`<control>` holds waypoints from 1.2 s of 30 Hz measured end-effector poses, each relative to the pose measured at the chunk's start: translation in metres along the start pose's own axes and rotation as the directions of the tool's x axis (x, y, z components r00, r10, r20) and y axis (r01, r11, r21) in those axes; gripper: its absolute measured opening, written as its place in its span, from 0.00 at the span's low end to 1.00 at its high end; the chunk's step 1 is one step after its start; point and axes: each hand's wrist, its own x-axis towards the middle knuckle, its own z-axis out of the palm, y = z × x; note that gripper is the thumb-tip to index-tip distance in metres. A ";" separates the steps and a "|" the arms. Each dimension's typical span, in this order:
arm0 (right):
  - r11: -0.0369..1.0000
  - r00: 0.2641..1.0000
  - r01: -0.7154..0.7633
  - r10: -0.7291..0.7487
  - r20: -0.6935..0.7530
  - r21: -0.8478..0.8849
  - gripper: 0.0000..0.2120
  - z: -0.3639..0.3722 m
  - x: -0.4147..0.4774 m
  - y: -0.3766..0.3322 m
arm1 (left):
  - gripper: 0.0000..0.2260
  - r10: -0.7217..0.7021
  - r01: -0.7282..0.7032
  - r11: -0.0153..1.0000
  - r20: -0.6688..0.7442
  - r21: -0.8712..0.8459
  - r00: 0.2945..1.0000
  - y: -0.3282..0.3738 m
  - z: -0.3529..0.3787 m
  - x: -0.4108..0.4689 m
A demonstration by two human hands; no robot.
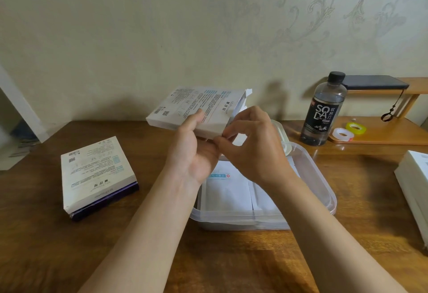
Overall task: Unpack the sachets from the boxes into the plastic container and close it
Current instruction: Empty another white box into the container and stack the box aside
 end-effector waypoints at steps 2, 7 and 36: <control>0.992 0.983 -0.120 0.112 0.146 0.050 0.03 -0.013 0.005 -0.002 | 0.10 -0.005 0.005 1.000 -0.020 0.020 1.000 0.001 -0.002 0.002; 0.763 0.877 -0.480 0.419 0.234 0.433 0.08 -0.027 0.017 0.004 | 0.09 -0.036 0.035 0.999 0.025 0.025 0.999 -0.003 -0.001 0.001; 0.398 0.774 -0.583 0.536 0.336 0.708 0.22 -0.020 0.015 0.006 | 0.11 -0.035 0.045 0.994 -0.103 0.100 0.994 -0.016 0.006 0.003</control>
